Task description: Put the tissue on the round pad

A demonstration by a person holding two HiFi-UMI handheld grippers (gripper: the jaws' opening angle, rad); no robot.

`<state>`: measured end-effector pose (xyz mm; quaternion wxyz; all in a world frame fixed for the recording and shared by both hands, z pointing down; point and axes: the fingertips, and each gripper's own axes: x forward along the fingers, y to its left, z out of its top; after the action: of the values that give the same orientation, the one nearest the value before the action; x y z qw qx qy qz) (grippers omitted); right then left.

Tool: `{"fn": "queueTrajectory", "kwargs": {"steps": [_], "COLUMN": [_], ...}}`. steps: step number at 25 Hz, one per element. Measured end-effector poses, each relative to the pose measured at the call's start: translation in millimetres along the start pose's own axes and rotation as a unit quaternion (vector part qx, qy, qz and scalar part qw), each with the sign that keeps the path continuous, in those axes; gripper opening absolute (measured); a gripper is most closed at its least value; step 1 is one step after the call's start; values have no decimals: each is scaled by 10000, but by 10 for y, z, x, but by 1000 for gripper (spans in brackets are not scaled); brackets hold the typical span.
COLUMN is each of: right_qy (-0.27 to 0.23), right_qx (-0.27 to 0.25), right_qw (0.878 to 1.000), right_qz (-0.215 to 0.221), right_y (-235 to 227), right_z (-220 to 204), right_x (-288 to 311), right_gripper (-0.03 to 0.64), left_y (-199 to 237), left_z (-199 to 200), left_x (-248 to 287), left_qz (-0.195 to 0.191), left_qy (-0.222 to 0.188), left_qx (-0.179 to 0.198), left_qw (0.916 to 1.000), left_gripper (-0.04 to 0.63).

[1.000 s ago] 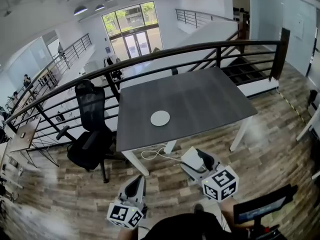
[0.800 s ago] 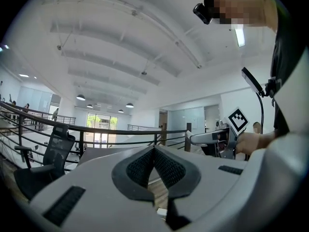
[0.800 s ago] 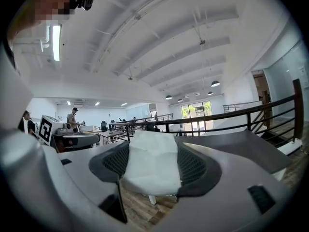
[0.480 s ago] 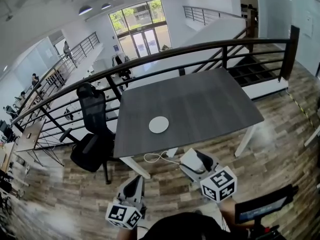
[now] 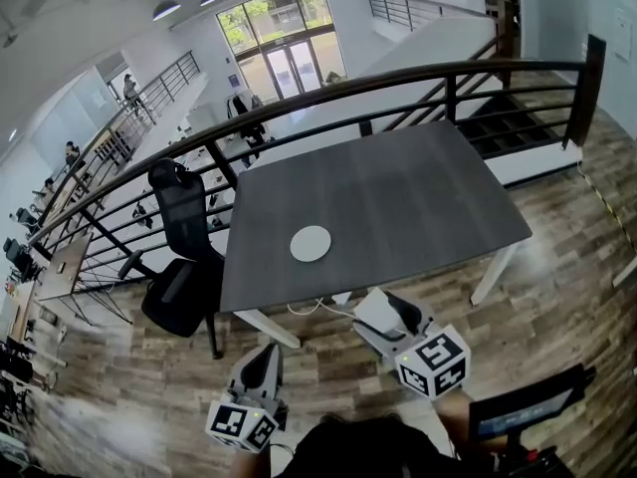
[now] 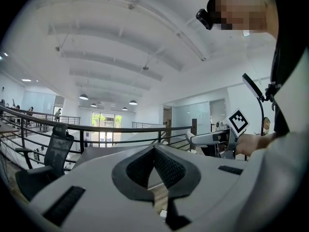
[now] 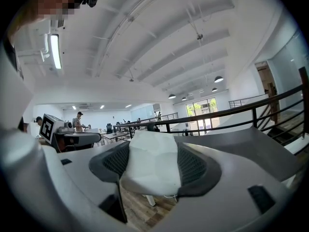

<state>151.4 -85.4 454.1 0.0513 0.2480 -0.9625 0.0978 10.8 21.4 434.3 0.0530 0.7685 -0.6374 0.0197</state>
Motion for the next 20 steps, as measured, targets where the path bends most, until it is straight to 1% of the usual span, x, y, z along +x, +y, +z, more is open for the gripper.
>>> {"fn": "queueTrajectory", "kwargs": {"steps": [3, 7, 15, 20], "right_qy": [51, 123, 81, 185], "right_qx": [33, 17, -24, -6], "right_qw": [10000, 9999, 9996, 9992], "right_qz": [-3, -63, -254, -344], "right_y": [-53, -87, -56, -19], "right_z": [-3, -1, 184, 226], "right_x": [148, 413, 940, 1301], "right_gripper": [318, 318, 318, 318], "left_y": [121, 393, 936, 1263], "left_z": [2, 10, 97, 102], "left_x": [100, 233, 455, 571], "left_qz": [-8, -42, -260, -382], "left_qy": [10, -11, -24, -17], "left_qx": [-8, 4, -39, -97], "left_qw": [10000, 10000, 9997, 9992], "left_gripper": [3, 3, 3, 3]}}
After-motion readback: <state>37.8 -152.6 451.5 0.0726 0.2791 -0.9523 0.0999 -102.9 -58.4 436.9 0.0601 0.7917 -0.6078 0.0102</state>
